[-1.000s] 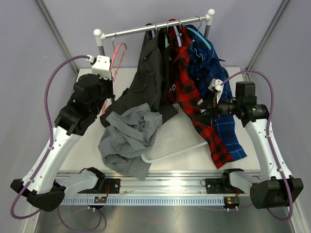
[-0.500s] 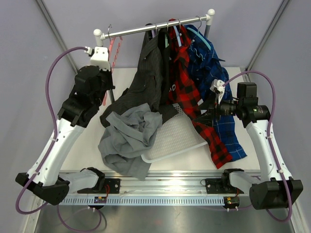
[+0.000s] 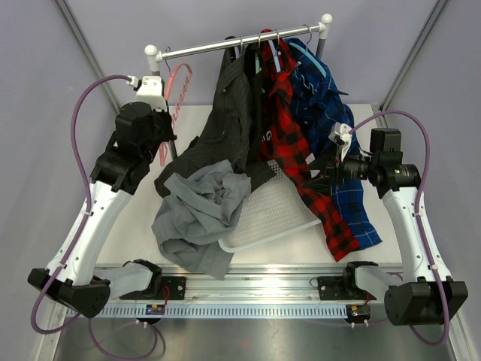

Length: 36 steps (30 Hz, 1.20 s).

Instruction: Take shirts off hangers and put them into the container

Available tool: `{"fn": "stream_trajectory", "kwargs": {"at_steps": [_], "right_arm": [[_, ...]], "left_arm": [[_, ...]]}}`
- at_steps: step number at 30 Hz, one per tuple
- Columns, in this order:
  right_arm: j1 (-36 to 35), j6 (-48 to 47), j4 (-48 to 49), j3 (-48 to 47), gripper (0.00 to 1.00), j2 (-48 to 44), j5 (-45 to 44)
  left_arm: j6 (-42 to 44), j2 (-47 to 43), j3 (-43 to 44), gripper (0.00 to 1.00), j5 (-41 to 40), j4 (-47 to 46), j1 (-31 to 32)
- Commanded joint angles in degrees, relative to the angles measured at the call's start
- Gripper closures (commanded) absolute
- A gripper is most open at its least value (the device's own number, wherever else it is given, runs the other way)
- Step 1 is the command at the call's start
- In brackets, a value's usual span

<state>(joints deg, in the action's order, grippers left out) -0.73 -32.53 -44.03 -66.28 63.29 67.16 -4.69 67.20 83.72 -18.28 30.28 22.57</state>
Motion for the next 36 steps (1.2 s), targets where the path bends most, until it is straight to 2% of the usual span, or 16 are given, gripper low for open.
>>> {"fn": "stream_trajectory", "kwargs": {"at_steps": [1, 2, 4, 9, 11, 12, 15, 20, 26, 30, 31, 36], "right_arm": [[0.3, -0.4, 0.4, 0.3, 0.20, -0.6, 2.2], [0.3, -0.4, 0.5, 0.4, 0.20, -0.6, 2.4], [0.3, -0.4, 0.5, 0.4, 0.20, -0.5, 2.5], [2.4, -0.2, 0.7, 0.5, 0.20, -0.4, 2.8], [2.6, -0.2, 0.9, 0.6, 0.20, -0.5, 2.8], [2.8, -0.2, 0.9, 0.7, 0.20, -0.6, 2.8], [3.2, -0.6, 1.0, 0.9, 0.20, -0.8, 2.8], [3.8, -1.9, 0.4, 1.0, 0.20, -0.7, 2.5], [4.5, -2.0, 0.5, 1.0, 0.20, 0.4, 1.9], [5.4, -1.6, 1.1, 1.3, 0.20, 0.5, 2.0], [5.5, -1.5, 1.3, 1.4, 0.20, 0.5, 2.2], [7.0, -1.3, 1.5, 1.7, 0.19, 0.7, 2.7]], "left_arm": [[-2.7, -2.9, -0.8, 0.81, 4.2, -4.2, -1.6], [-2.9, -3.1, -1.0, 0.75, 5.0, -3.9, -2.1], [-3.5, -3.9, -1.1, 0.70, 5.9, -3.8, -2.5], [-4.5, -5.9, -0.8, 0.37, 8.1, -3.0, -3.5], [-4.9, -7.7, -0.7, 0.27, 9.0, -2.3, -3.5], [-5.2, -8.4, -0.8, 0.20, 9.3, -1.8, -3.5], [-6.2, -13.2, -3.7, 0.07, 10.5, -0.1, -3.5], [-10.9, -23.5, -13.2, 0.02, 16.1, 5.1, -3.8], [-24.8, -34.1, -26.3, 0.01, 23.7, 10.0, -3.8], [-35.1, -38.1, -34.4, 0.01, 26.7, 8.6, -3.8], [-36.1, -39.3, -37.8, 0.01, 27.6, 7.9, -3.8], [-35.7, -39.9, -42.1, 0.01, 29.6, 7.2, -3.8]]}}
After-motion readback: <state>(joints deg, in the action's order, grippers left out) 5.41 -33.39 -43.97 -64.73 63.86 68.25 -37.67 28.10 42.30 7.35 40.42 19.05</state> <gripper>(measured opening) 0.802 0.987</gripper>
